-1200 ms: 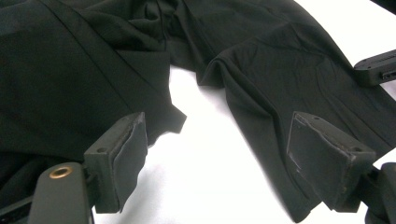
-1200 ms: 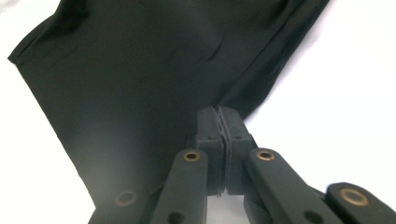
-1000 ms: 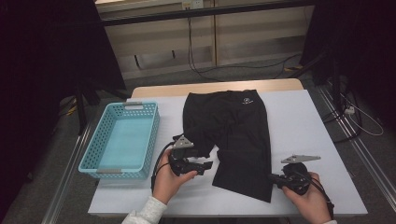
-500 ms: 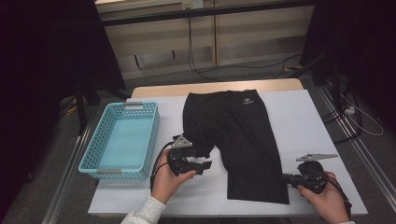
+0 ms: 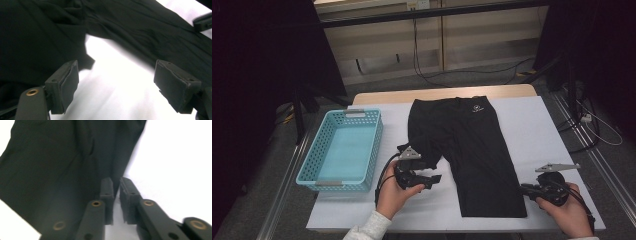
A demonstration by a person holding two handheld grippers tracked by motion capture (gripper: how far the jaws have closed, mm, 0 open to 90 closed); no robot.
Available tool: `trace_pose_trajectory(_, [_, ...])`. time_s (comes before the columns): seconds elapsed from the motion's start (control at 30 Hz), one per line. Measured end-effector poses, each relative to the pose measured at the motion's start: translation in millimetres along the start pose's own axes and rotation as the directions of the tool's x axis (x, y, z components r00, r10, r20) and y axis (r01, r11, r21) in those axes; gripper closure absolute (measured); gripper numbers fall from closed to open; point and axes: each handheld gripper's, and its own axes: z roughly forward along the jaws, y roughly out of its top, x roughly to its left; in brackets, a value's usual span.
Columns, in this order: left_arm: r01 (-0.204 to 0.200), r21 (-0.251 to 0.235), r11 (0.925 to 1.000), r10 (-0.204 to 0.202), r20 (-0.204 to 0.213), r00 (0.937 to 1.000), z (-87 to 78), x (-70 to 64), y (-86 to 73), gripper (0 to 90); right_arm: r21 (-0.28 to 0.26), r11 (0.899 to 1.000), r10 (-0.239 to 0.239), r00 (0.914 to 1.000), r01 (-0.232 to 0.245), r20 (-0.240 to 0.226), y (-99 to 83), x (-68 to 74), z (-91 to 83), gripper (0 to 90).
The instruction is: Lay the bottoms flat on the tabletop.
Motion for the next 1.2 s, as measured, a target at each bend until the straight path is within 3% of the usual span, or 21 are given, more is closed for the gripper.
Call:
trace_pose_trajectory(0.2, [-0.006, 0.017, 0.9998, 0.006, 0.018, 0.9998, 8.4, -3.9, -2.1, 21.4, -0.070, 0.998, 0.002, 0.9998, 0.000, 0.019, 4.0, 1.0, 4.4, 60.3])
trace_pose_trajectory(0.3, [-0.007, 0.015, 0.9999, 0.007, 0.016, 0.9998, 9.6, -4.1, -2.4, 21.5, -0.105, 0.994, 0.007, 0.9996, -0.004, 0.028, 6.5, 0.5, 7.1, 56.0])
trace_pose_trajectory(0.47, [-0.002, 0.014, 0.9999, 0.002, 0.010, 0.9999, 7.2, -1.3, -1.8, 21.6, -0.153, 0.988, 0.041, 0.9985, -0.035, 0.036, 12.7, -0.9, 13.8, 54.8])
trace_pose_trajectory(0.63, [0.002, 0.009, 1.0000, -0.002, 0.008, 1.0000, 4.8, 0.4, -1.3, 21.4, -0.143, 0.989, 0.056, 0.9967, -0.047, 0.059, 18.3, -3.0, 21.0, 54.9])
trace_pose_trajectory(0.87, [0.011, -0.003, 0.9999, -0.011, -0.002, 0.9999, 0.4, 3.4, -0.5, 21.4, -0.111, 0.993, 0.040, 0.9970, -0.032, 0.066, 21.3, -1.5, 27.9, 70.2])
trace_pose_trajectory(1.07, [0.014, -0.009, 0.9999, -0.014, -0.003, 0.9999, -1.4, 3.9, -0.2, 21.4, -0.094, 0.995, 0.026, 0.9993, -0.024, 0.028, 21.3, -0.6, 28.6, 87.0])
trace_pose_trajectory(1.2, [0.014, -0.011, 0.9998, -0.014, -0.004, 0.9999, -3.3, 4.8, 0.3, 21.4, -0.076, 0.996, 0.046, 0.9989, -0.047, -0.010, 20.0, -3.2, 26.0, 89.1])
